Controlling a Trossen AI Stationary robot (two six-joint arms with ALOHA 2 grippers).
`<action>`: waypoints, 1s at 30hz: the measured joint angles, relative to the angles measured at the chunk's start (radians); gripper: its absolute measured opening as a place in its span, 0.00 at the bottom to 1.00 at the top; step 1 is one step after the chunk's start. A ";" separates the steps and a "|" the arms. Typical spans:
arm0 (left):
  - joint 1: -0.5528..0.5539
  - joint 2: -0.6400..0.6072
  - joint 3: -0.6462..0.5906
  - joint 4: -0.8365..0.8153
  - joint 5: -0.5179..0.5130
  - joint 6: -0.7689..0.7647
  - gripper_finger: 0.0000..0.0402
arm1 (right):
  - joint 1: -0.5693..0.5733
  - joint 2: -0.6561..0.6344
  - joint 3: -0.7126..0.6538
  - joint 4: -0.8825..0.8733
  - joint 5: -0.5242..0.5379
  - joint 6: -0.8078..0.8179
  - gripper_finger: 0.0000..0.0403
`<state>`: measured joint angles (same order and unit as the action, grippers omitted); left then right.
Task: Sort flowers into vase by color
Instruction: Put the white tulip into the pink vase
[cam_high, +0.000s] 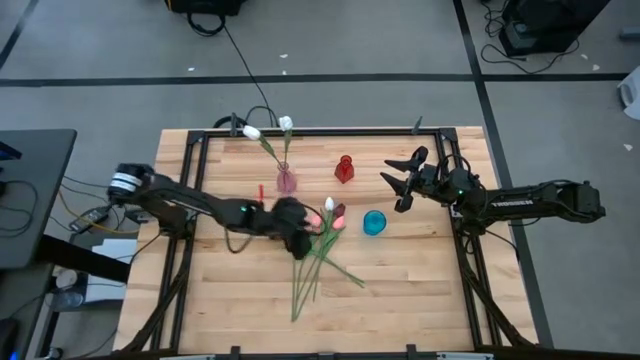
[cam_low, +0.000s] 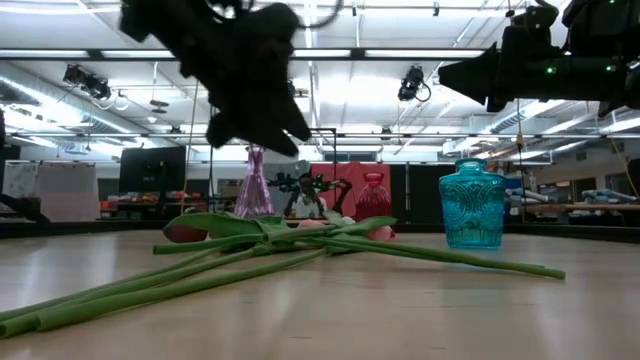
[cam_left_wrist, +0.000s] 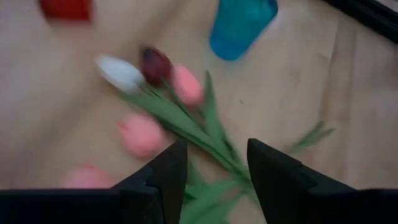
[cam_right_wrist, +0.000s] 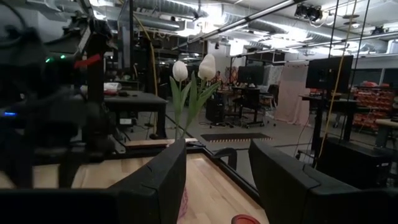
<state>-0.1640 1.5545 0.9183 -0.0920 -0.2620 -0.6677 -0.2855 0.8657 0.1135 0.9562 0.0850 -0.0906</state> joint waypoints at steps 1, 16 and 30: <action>-0.001 0.035 0.028 -0.007 0.026 -0.037 0.43 | 0.000 0.000 0.000 0.000 0.000 0.000 0.46; 0.066 0.349 0.365 -0.291 0.187 -0.355 0.43 | 0.000 0.000 0.000 -0.002 0.000 0.001 0.46; 0.198 0.351 0.406 -0.293 0.152 -0.235 0.43 | 0.000 0.000 0.000 0.008 0.000 0.001 0.46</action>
<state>0.0344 1.9057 1.3245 -0.3848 -0.1097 -0.9028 -0.2855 0.8657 0.1135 0.9642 0.0849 -0.0895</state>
